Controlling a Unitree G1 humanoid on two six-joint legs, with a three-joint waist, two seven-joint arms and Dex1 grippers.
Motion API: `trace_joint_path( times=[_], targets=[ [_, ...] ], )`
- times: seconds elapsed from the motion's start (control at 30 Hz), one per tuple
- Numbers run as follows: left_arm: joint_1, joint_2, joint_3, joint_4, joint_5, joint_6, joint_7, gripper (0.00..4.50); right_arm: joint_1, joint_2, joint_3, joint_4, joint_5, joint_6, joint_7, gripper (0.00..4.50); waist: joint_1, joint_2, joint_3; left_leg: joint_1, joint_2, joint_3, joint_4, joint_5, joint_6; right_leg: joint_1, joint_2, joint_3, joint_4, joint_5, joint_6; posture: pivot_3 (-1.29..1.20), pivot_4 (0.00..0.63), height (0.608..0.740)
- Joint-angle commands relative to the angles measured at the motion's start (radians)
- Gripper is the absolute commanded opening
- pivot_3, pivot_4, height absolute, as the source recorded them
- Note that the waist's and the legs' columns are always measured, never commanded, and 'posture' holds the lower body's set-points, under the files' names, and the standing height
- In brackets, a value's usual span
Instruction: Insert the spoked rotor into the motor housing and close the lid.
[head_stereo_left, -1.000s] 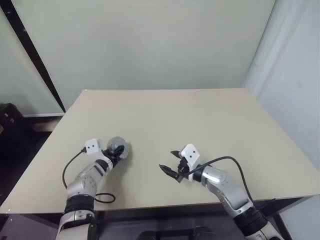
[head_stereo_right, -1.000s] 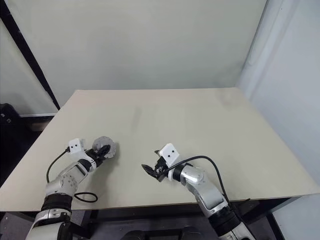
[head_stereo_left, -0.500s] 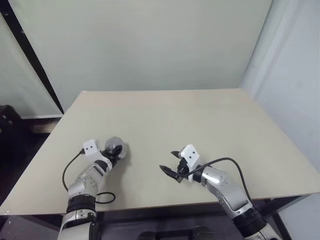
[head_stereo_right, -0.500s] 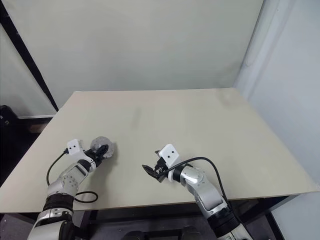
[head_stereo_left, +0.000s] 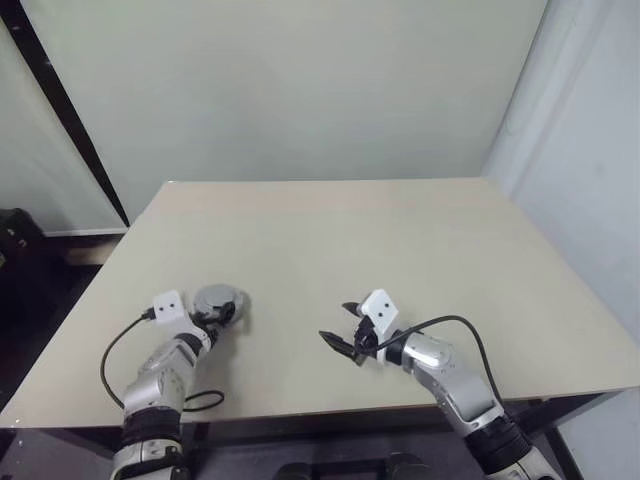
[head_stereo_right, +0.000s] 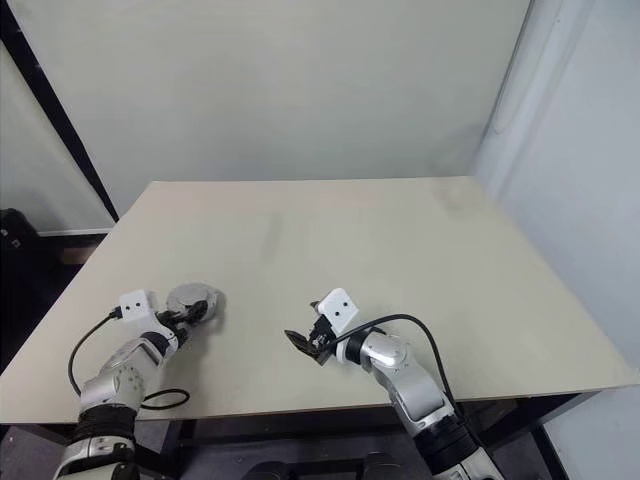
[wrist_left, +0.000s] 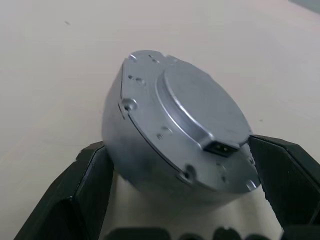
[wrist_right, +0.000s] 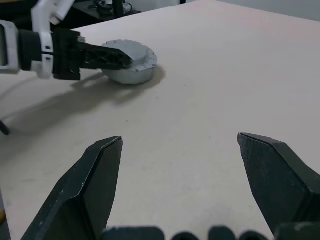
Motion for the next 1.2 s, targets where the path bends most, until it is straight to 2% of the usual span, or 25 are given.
trace_joint_path(
  times=[0.03,0.2,0.4,0.57,0.67,0.97,1.2],
  targets=[
    [0.015,0.036,0.036,-0.123,0.046,-0.066,0.057,4.44,-0.013,0.005,-0.025,-0.01,-0.007,-0.016,0.003,4.02,0.002,0.0,0.0,0.0,0.0,0.0,0.0,0.0,0.0,0.0,0.0,0.0,0.0,0.0,0.0,0.0,0.0,0.74],
    [0.077,0.022,0.064,-0.285,-0.009,-0.004,0.039,4.44,-0.02,0.011,-0.037,0.016,-0.013,-0.026,0.004,4.02,0.017,0.0,0.0,0.0,0.0,0.0,0.0,0.0,0.0,0.0,-0.001,0.0,0.0,0.0,-0.001,0.0,0.0,0.74],
    [0.15,0.047,0.017,-0.472,-0.062,0.116,-0.07,4.44,-0.022,0.02,-0.069,0.043,-0.012,-0.035,-0.012,4.02,0.017,0.0,0.0,0.0,-0.001,0.001,0.001,0.0,0.0,0.001,-0.001,0.0,0.0,0.0,-0.001,0.0,0.0,0.74],
    [0.174,0.1,-0.084,-0.621,-0.055,0.127,-0.23,4.44,-0.012,0.045,-0.179,0.031,0.049,-0.01,-0.044,4.02,0.017,0.0,0.0,0.0,-0.001,0.001,0.001,0.001,-0.001,0.001,-0.001,0.0,0.0,0.0,-0.002,0.0,0.0,0.74],
    [0.195,0.125,-0.139,-0.695,-0.059,0.136,-0.305,4.44,-0.001,0.024,-0.239,-0.002,0.087,0.013,-0.033,4.02,0.017,0.001,0.0,0.0,0.0,0.001,0.001,0.001,-0.001,0.001,-0.001,0.0,0.0,0.0,-0.003,0.0,0.0,0.74],
    [0.289,0.107,-0.248,-0.825,-0.054,0.178,-0.358,4.44,0.091,-0.135,-0.357,-0.128,0.128,0.078,0.007,4.02,0.017,0.002,0.001,0.0,0.0,0.001,0.001,0.001,-0.001,0.001,-0.001,0.0,0.0,0.0,-0.003,0.0,0.0,0.74],
    [0.278,0.077,-0.287,-0.783,-0.029,0.143,-0.364,4.44,0.123,-0.138,-0.385,-0.16,0.135,0.102,-0.02,4.02,0.017,0.004,0.002,0.007,0.001,0.002,0.001,0.003,0.002,0.005,-0.001,0.0,0.0,-0.001,-0.003,0.0,0.0,0.74]
  ],
)
